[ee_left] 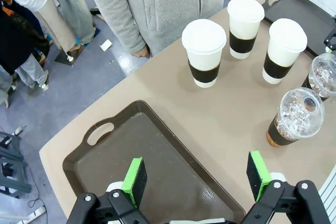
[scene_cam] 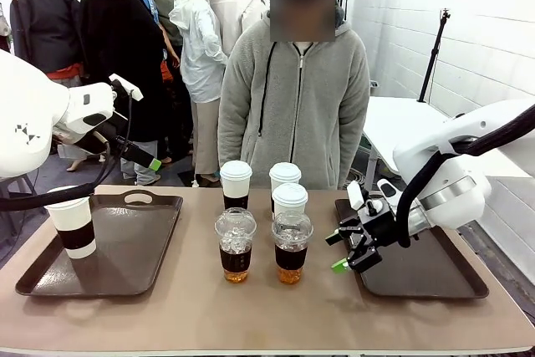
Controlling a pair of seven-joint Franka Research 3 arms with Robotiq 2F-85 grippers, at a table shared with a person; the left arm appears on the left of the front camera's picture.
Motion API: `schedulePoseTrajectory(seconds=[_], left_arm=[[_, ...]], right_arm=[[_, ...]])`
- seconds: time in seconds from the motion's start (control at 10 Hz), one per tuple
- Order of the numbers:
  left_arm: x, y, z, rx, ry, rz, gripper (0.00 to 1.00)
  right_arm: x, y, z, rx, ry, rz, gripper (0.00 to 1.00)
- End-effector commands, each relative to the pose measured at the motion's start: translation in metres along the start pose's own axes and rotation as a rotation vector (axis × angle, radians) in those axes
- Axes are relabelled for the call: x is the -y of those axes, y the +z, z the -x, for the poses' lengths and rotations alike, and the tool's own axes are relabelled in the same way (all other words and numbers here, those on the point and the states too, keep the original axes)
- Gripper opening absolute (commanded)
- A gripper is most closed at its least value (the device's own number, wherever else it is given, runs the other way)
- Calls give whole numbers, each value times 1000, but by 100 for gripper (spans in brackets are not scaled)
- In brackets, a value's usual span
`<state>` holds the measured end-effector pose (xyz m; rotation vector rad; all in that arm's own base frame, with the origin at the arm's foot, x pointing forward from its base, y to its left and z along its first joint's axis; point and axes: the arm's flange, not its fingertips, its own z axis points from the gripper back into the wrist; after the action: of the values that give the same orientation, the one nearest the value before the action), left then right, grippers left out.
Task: Distribute the coffee onto the tray.
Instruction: Pick up one iced Americano and place it on the right Handle tray.
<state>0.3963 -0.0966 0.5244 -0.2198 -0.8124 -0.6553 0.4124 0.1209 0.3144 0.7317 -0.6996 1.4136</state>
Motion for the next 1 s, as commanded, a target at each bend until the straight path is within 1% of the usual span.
schedulePoseTrajectory(seconds=[0.0,0.3,0.5,0.9], left_arm=[[-2,0,-1,-8,3,1,100],[-2,0,-1,-8,3,1,100],[-2,0,-1,-8,3,1,100],[-2,0,-1,-8,3,1,100]], right_arm=[[9,-15,8,75,51,-9,100],[12,-32,13,174,77,-22,100],[16,-39,15,216,70,-47,100],[21,-51,14,253,55,-40,100]])
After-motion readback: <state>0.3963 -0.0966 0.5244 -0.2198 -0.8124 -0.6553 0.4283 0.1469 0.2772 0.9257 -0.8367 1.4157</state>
